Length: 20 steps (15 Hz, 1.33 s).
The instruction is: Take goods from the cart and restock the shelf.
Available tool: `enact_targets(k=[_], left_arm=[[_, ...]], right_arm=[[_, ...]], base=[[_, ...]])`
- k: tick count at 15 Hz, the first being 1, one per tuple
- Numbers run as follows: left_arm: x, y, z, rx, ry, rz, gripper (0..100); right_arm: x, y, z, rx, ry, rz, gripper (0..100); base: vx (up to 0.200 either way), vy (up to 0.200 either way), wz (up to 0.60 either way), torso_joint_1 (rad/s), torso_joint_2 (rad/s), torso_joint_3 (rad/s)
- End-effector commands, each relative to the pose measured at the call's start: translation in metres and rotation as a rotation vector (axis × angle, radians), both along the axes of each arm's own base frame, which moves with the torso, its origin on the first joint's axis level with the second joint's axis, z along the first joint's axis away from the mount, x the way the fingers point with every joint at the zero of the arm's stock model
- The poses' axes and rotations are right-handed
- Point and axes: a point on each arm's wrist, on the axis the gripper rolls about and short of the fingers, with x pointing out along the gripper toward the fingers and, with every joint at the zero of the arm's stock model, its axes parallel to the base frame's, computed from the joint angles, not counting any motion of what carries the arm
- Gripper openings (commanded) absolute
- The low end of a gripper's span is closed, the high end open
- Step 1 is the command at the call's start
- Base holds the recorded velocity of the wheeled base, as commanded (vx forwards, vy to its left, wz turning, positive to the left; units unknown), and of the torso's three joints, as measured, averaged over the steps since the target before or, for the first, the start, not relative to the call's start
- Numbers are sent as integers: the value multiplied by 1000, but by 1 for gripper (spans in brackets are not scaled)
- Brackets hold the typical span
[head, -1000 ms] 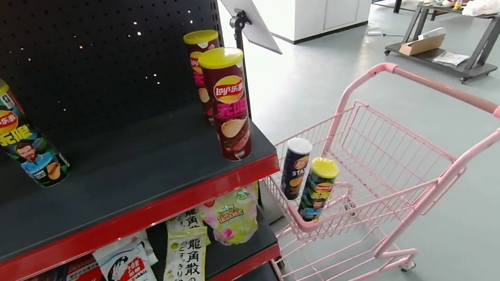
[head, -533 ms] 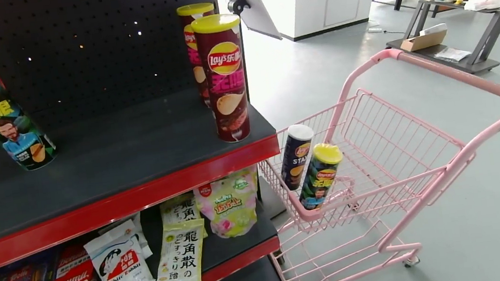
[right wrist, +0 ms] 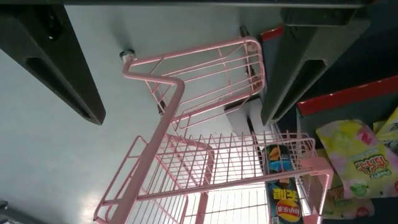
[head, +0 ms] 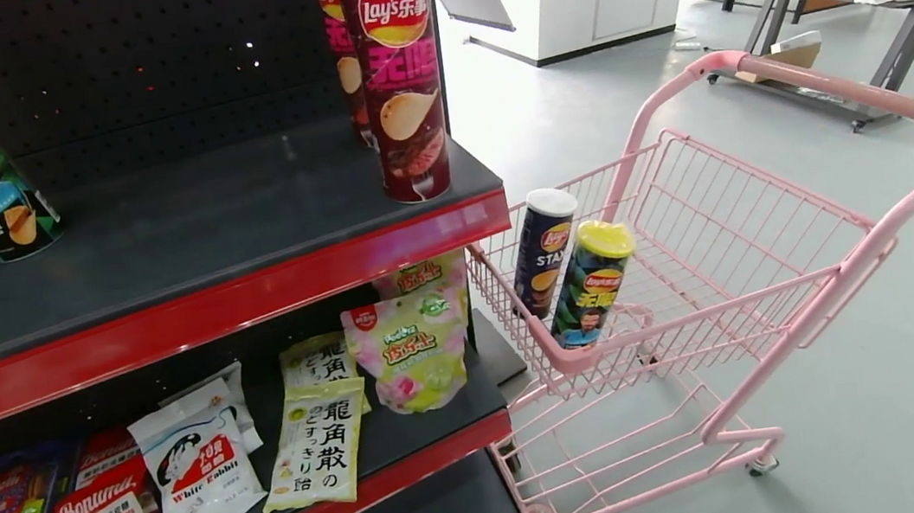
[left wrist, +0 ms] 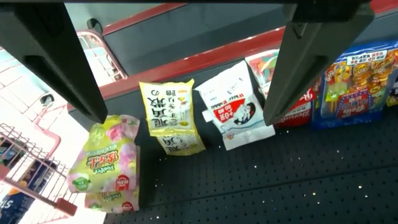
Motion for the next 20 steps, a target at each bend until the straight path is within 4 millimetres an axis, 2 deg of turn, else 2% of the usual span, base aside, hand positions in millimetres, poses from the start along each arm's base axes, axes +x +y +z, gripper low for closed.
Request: enact_targets(k=[1,5,6,7,8,9,10,11,12,13,14,15,16,17,18,20], left_arm=[[0,0,0,0,0,1,100],[0,0,0,0,0,1,100],[0,0,0,0,0,3,100],[0,0,0,0,0,3,100],[0,0,0,0,0,1,100],[0,0,0,0,0,1,100],[0,0,0,0,0,1,100],[0,0,0,0,0,1,100],[0,0,0,0,0,1,100],[0,0,0,0,0,1,100],[0,0,0,0,0,1,100],[0,0,0,0,0,1,100],[0,0,0,0,0,1,100],[0,0,0,0,0,1,100],[0,0,0,0,0,1,100],[0,0,0,0,0,1,100]], right_arm=[[1,0,0,-3,15,6,100],[0,0,1,-50,-6,9,100],[-2,1,9,-48,-48,26,100],[4,1,77,21,-48,81,100],[32,2,136,182,-9,97,100],[58,4,189,218,-28,153,100],[93,8,216,180,8,206,100],[136,13,223,168,66,226,100],[177,15,215,175,109,220,100],[209,18,202,187,142,232,100],[238,23,182,194,202,271,100],[258,31,166,200,265,308,100],[269,35,155,204,311,317,100],[284,41,134,224,394,324,100],[291,47,122,239,443,345,100],[297,60,110,254,494,398,100]], base=[[0,0,0,-32,119,95],[0,0,0,-4,18,15],[0,0,0,0,0,0],[0,0,0,0,0,0],[0,0,0,0,0,0],[0,0,0,0,0,0],[0,0,0,0,0,0],[0,0,0,0,0,0],[0,0,0,0,0,0],[0,0,0,0,0,0],[0,0,0,0,0,0],[0,0,0,0,0,0],[0,0,0,0,0,0],[0,0,0,0,0,0],[0,0,0,0,0,0],[0,0,0,0,0,0]])
